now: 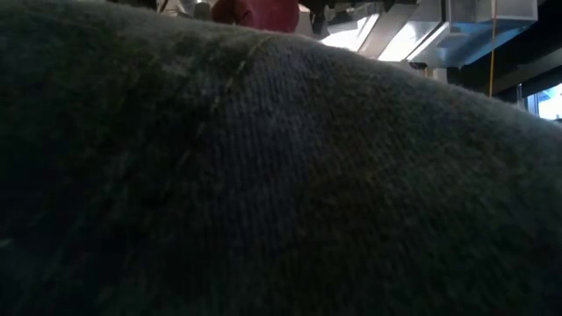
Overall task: Pick & Place hat
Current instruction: Put the maroon cap into the left transparent bin
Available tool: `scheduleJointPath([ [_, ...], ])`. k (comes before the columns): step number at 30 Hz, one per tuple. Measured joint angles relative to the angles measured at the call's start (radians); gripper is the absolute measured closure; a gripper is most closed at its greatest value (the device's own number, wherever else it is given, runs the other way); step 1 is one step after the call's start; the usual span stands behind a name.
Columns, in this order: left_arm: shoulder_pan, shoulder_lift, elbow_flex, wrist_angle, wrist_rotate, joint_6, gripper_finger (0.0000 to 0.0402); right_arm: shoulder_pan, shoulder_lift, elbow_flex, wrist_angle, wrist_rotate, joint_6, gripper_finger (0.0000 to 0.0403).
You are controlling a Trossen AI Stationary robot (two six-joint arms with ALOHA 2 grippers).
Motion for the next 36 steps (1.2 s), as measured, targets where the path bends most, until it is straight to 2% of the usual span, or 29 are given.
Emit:
scheduleJointPath([
  [10, 0.016, 0.000, 0.000, -0.012, -0.040, -0.011, 0.0386, -0.011, 0.000, 0.000, -0.004, -0.009, -0.007, 0.0386],
  [16, 0.028, 0.000, 0.000, -0.015, 0.039, -0.010, 0.0348, -0.014, -0.001, 0.000, -0.014, -0.007, -0.029, 0.0386],
  [23, 0.037, -0.002, 0.000, -0.039, 0.150, -0.049, 0.0283, -0.043, -0.030, 0.001, -0.062, 0.009, -0.075, 0.0386],
  [28, 0.036, -0.009, 0.000, -0.047, 0.234, -0.061, 0.0256, -0.053, -0.057, 0.001, -0.118, 0.074, -0.130, 0.0386],
  [31, 0.047, -0.009, 0.000, -0.093, 0.204, -0.063, 0.0252, -0.058, -0.077, 0.001, -0.123, 0.108, -0.155, 0.0386],
  [36, 0.060, -0.008, 0.000, -0.146, 0.026, -0.123, 0.0254, -0.058, -0.100, 0.002, -0.127, 0.119, -0.160, 0.0386],
])
